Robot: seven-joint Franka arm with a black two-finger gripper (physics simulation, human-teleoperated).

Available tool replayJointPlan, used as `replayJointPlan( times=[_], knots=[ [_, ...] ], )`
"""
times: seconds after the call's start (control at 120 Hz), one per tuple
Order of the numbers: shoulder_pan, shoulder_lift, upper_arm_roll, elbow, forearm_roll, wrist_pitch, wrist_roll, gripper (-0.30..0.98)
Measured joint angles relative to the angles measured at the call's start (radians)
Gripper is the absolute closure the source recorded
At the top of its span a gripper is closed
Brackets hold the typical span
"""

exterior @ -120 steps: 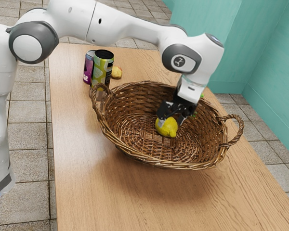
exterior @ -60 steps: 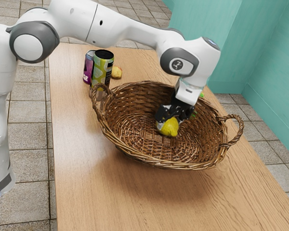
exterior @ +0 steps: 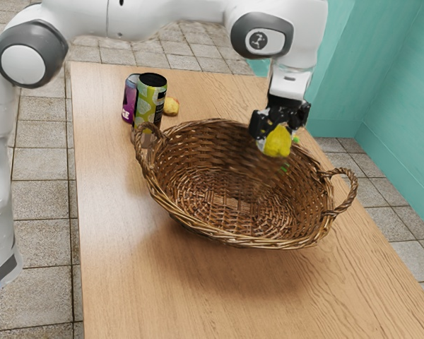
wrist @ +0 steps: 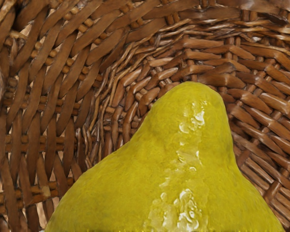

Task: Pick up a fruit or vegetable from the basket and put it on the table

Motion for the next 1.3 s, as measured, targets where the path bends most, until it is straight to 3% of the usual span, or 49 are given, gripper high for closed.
replayJointPlan(
  times=[0.092,0.208,0.333,0.517,0.908,1.3],
  knots=[
    [0.014,-0.029,0.037,0.087,-0.001,-0.007,-0.002,0.26],
    [0.041,-0.009,0.176,0.192,-0.019,-0.011,-0.007,0.25],
    [0.124,0.013,0.279,0.192,-0.055,-0.014,-0.017,0.26],
    [0.156,0.034,0.456,0.17,-0.101,-0.015,-0.028,0.26],
    [0.153,0.12,0.462,0.137,-0.138,-0.006,-0.043,0.26],
    [0.229,0.238,0.452,0.172,-0.149,0.058,-0.049,0.27]
  ],
)
